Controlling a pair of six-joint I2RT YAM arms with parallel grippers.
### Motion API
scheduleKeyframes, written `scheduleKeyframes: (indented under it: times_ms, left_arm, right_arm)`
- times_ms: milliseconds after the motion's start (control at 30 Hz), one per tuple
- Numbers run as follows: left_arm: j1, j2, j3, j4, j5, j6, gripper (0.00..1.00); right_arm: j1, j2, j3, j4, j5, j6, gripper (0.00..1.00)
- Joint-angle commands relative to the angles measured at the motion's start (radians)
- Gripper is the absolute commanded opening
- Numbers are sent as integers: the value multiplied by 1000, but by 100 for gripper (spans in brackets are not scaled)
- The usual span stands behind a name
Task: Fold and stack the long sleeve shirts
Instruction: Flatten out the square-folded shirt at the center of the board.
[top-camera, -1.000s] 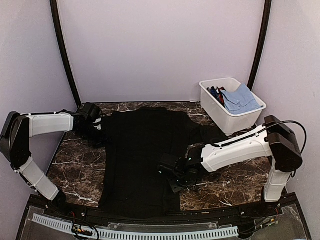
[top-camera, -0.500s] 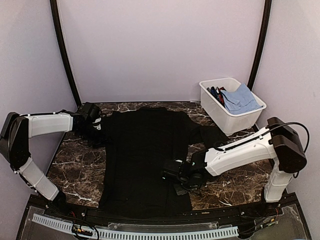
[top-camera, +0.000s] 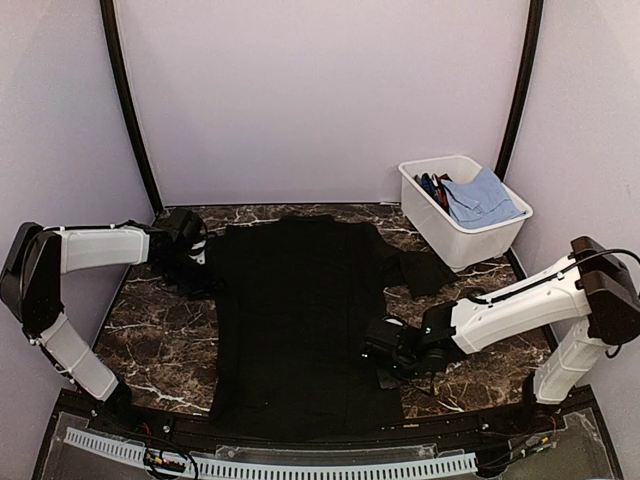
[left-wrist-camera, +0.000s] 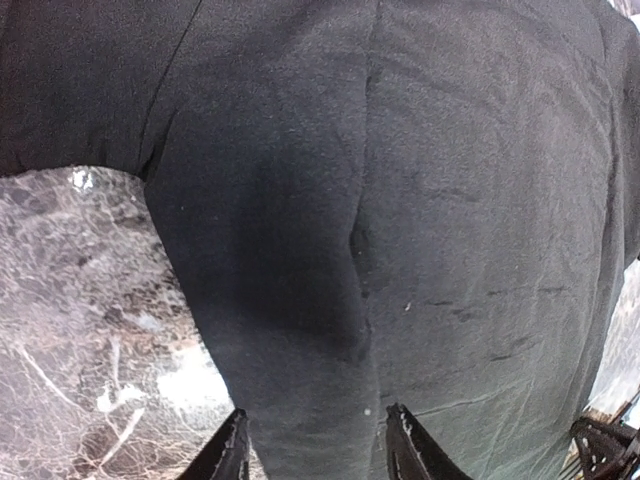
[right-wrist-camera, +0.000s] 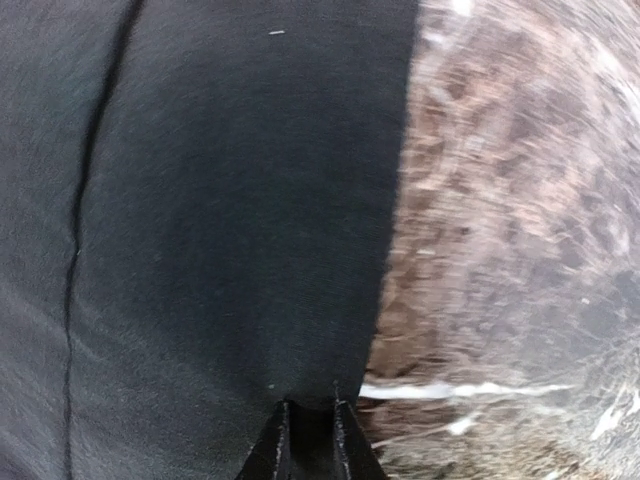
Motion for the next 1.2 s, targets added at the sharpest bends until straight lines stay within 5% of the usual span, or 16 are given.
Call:
scheduleKeyframes:
  times_ms: [0, 267, 500, 800, 1167]
  left_arm:
    - [-12, 14, 0, -25, 32, 9, 45]
    - [-22, 113, 63, 28, 31, -22, 39]
    - [-22, 197, 98, 67, 15, -41, 39]
    - [-2, 241, 50, 57, -79, -26, 39]
    - [71, 236, 20, 5, -125, 9, 37]
  right_arm:
    - [-43, 5, -119, -111, -79, 49, 15]
    - [-43, -59, 67, -160, 24, -12, 21]
    - [-100, 9, 218, -23, 41, -149, 23]
    - [-178, 55, 119, 149, -44, -170, 22]
    - [-192, 124, 32, 165, -65, -145, 21]
